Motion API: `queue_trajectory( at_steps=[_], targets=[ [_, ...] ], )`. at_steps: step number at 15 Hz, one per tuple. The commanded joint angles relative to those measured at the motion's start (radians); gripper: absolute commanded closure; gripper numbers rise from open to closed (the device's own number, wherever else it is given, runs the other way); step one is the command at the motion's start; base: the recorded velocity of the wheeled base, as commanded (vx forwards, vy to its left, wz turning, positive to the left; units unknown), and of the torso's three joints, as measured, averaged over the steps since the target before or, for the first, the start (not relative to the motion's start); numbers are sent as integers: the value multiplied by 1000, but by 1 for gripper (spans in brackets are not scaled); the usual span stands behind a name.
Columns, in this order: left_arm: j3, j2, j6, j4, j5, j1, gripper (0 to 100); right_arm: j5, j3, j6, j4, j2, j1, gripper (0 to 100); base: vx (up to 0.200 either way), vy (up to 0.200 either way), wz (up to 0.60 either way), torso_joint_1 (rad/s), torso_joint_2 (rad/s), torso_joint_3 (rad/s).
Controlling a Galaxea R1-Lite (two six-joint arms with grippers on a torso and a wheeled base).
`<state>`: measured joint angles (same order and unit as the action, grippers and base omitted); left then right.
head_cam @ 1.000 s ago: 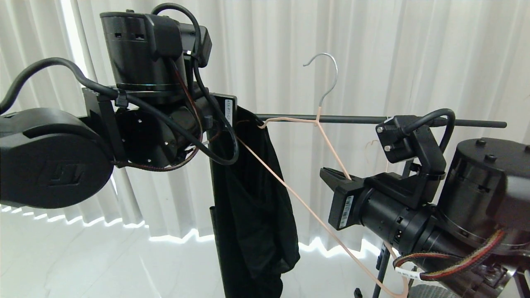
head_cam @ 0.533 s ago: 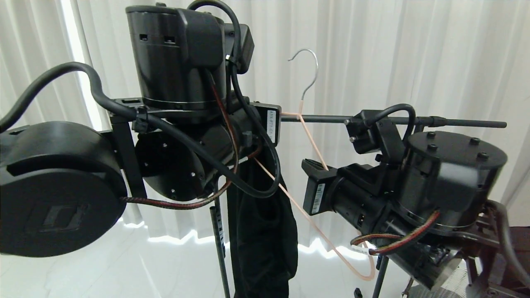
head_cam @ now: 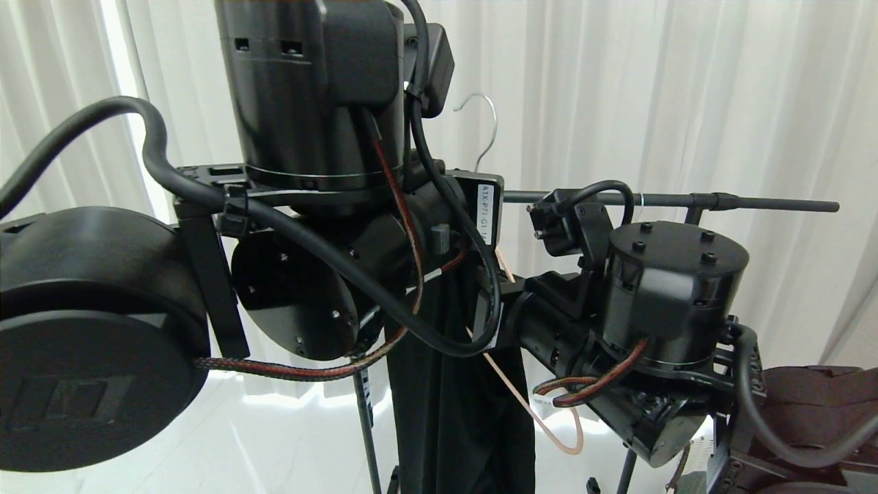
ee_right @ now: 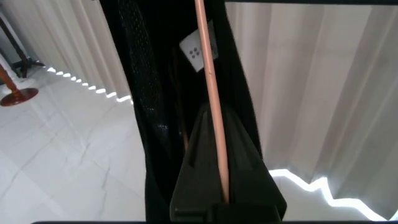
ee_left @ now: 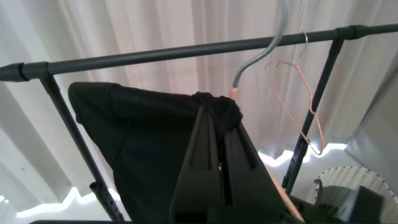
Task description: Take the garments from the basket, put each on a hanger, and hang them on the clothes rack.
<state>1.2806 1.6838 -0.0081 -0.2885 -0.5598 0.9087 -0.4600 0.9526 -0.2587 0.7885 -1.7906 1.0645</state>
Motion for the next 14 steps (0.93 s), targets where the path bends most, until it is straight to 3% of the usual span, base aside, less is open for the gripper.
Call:
queue_trajectory(
  at_steps=[1, 3, 7, 13, 14],
  targets=[
    [8, -3, 0, -1, 0, 19, 100, 0, 0, -1, 0, -10, 0, 100, 0, 0, 0, 0, 0, 0],
    [0, -9, 2, -1, -2, 25, 100, -2, -3, -1, 0, -9, -1, 100, 0, 0, 0, 0, 0, 0],
    [-20, -24, 8, -1, -12, -50, 100, -11, -8, 6, 0, 13, -49, 100, 0, 0, 0, 0, 0, 0],
    [-76, -44, 8, -1, -12, -56, 100, -26, -6, 21, 0, 25, -72, 100, 0, 0, 0, 0, 0, 0],
    [-78, -46, 8, -1, -12, -56, 0, -26, -8, 22, 0, 27, -77, 100, 0, 0, 0, 0, 0, 0]
  ],
)
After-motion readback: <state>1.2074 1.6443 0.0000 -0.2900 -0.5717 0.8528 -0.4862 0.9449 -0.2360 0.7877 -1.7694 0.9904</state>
